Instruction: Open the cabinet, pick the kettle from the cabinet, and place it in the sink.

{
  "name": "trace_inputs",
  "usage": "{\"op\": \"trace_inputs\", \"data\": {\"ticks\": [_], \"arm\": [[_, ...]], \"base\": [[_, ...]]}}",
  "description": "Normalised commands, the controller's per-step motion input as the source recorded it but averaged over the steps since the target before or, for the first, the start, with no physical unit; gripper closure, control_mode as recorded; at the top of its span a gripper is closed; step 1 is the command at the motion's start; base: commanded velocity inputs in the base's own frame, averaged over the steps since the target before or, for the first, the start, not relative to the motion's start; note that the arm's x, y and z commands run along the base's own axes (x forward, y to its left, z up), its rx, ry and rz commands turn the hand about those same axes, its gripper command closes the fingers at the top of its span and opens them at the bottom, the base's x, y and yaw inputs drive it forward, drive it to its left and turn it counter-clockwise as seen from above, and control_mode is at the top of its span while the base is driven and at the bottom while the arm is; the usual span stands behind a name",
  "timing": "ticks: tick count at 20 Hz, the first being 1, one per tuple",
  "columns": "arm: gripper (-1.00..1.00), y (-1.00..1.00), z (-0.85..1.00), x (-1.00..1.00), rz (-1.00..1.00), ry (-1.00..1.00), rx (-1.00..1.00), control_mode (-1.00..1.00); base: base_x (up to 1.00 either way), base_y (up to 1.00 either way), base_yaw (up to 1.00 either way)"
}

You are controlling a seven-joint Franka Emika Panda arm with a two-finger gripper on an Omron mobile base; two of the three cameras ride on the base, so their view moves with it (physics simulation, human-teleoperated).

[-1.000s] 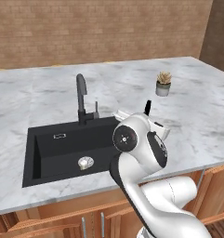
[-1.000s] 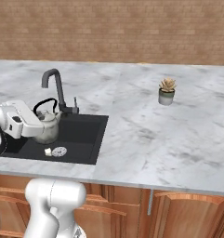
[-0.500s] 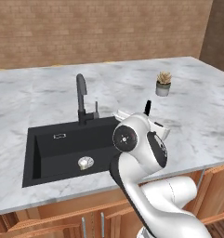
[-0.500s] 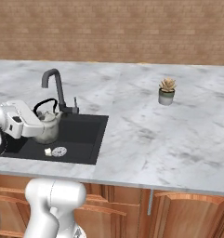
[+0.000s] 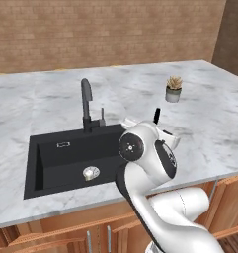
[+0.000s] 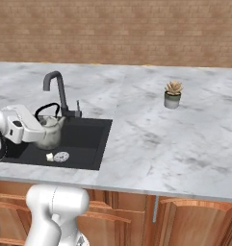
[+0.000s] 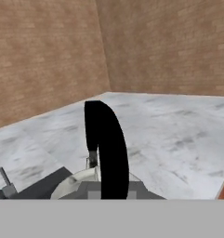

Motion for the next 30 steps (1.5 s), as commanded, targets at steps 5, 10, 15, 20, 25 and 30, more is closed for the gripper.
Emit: {"op": "trace_inputs", "data": {"ticks": [5,10,15,20,25,30], "arm": [[1.00,0.17,0.00,0.15,-0.13,0.08,0.00,-1.00],[1.00,0.13,-0.02,0.12,-0.02,0.05,0.00,-1.00],[1.00,0.10,-0.09,0.18,-0.01,0.02,0.00,-1.00],[1.00,0.00,-0.21,0.02,0.07,-0.02,0.00,-1.00],[1.00,0.00,-0.29,0.08,0.07,0.00,0.00,-1.00],[1.00,0.00,-0.30,0.14,0.09,0.00,0.00,-1.00]], "base": [[0.00,0.00,0.00],[0.00,0.00,0.00],[0.00,0.00,0.00],[0.00,0.00,0.00],[0.00,0.00,0.00],[0.00,0.00,0.00]]}}
